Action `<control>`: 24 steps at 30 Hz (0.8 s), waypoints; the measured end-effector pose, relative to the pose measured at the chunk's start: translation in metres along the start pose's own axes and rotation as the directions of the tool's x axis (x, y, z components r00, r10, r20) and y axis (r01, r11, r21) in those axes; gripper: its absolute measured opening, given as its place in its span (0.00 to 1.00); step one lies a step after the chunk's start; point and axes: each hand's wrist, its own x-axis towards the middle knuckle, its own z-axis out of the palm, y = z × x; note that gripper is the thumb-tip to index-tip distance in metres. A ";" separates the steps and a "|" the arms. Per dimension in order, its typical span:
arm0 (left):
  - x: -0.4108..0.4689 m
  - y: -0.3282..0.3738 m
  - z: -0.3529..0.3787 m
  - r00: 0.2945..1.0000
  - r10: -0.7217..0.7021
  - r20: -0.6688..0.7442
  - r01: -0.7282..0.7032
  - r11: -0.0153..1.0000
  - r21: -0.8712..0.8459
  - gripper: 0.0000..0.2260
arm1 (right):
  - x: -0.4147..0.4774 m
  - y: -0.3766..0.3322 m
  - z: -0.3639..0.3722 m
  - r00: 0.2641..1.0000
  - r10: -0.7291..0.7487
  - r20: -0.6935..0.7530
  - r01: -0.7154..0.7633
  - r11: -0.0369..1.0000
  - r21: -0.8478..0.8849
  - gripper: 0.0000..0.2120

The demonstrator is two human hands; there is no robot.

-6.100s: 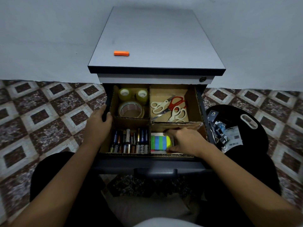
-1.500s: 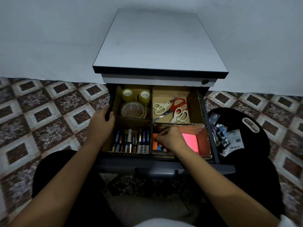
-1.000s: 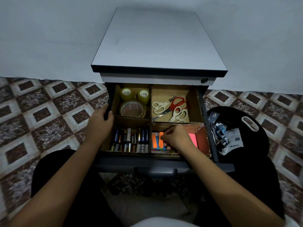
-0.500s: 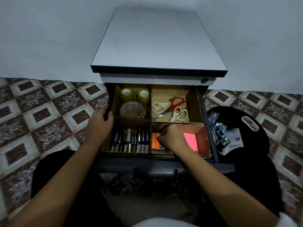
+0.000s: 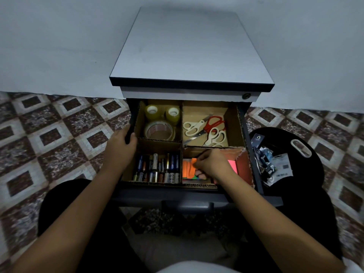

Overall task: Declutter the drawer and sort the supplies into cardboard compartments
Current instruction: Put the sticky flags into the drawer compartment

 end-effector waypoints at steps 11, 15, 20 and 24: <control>0.000 -0.002 0.000 1.000 0.013 -0.003 -0.013 1.000 -0.005 0.19 | -0.004 0.008 -0.004 0.996 -0.082 -0.044 0.073 0.983 -0.169 0.02; 0.001 -0.001 0.000 1.000 0.004 -0.003 -0.004 1.000 -0.004 0.19 | -0.003 0.005 -0.003 0.992 -0.119 -0.045 0.106 0.967 -0.230 0.04; 0.001 -0.001 0.001 1.000 0.001 -0.007 -0.001 1.000 -0.001 0.19 | -0.002 0.004 -0.005 0.996 -0.079 -0.029 0.073 0.986 -0.153 0.02; 0.001 -0.001 0.000 1.000 0.003 -0.010 -0.003 1.000 0.001 0.19 | 0.001 0.007 0.000 0.990 -0.126 -0.063 0.110 0.972 -0.207 0.01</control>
